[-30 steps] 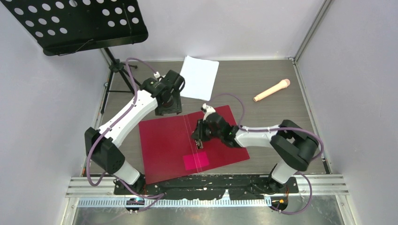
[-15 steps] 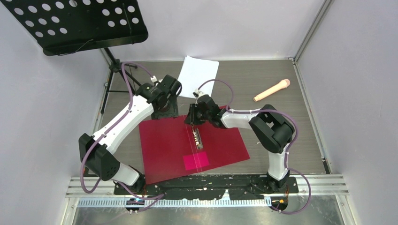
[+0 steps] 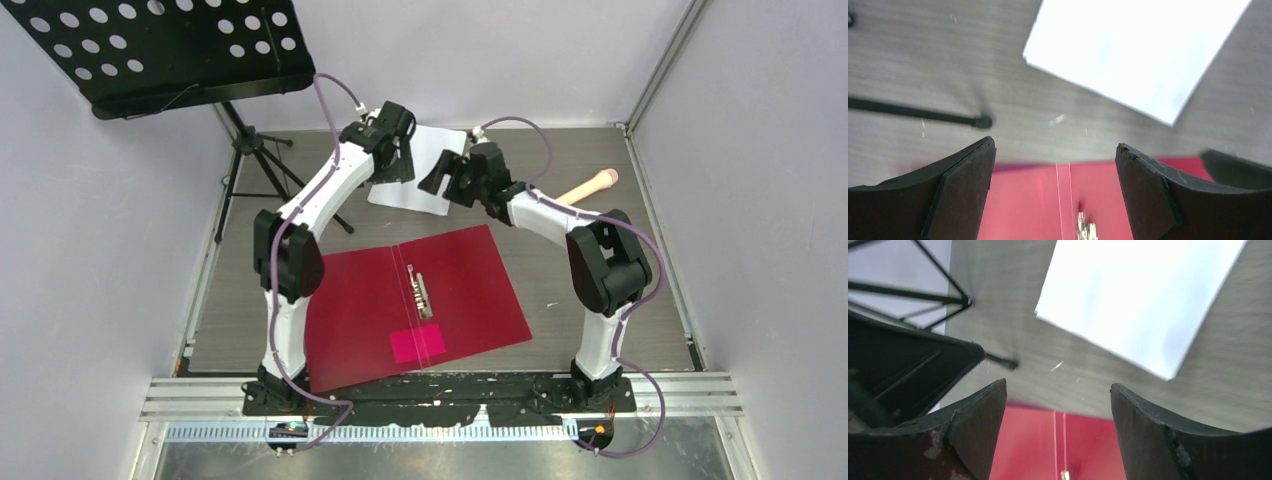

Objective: Put the files into the folder

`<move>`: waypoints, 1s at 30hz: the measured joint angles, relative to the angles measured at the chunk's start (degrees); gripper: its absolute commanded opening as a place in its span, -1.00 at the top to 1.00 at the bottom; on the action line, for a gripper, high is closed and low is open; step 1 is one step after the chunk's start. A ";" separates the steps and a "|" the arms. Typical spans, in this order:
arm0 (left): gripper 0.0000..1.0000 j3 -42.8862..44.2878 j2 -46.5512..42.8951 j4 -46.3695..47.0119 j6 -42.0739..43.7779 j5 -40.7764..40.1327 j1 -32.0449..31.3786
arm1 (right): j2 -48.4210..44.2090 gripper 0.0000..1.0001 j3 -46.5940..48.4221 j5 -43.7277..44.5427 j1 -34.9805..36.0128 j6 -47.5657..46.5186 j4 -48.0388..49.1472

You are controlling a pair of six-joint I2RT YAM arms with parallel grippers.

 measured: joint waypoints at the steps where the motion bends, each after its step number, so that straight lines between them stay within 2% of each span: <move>1: -0.78 1.99 2.25 0.52 0.61 -0.33 0.87 | 0.50 -0.67 0.61 -0.02 -1.42 0.63 0.35; 5: -0.78 8.33 10.10 3.93 3.56 -1.25 3.98 | 4.61 -0.70 2.47 0.00 -5.40 2.47 1.53; 6: -0.96 8.72 11.26 4.94 3.89 -1.11 4.74 | 6.08 -0.70 2.99 0.00 -5.90 2.82 1.55; 7: -0.99 8.83 12.11 5.73 4.07 -0.74 5.42 | 7.52 -0.70 3.58 0.04 -6.23 3.23 1.46; 13: -0.99 8.81 14.45 10.47 2.62 5.57 9.57 | 13.16 -0.72 6.38 0.20 -6.56 4.35 0.26; 23: -0.98 9.33 20.87 17.88 -9.40 19.93 16.50 | 14.73 -0.73 9.05 0.79 -6.91 4.63 -0.09; 25: -0.87 9.42 22.95 17.94 -11.91 21.51 16.85 | 15.10 -0.74 9.18 1.09 -6.93 4.59 -0.20; 30: -0.81 9.46 23.93 18.60 -19.28 24.76 16.87 | 15.45 -0.75 9.18 1.97 -6.93 4.48 -0.61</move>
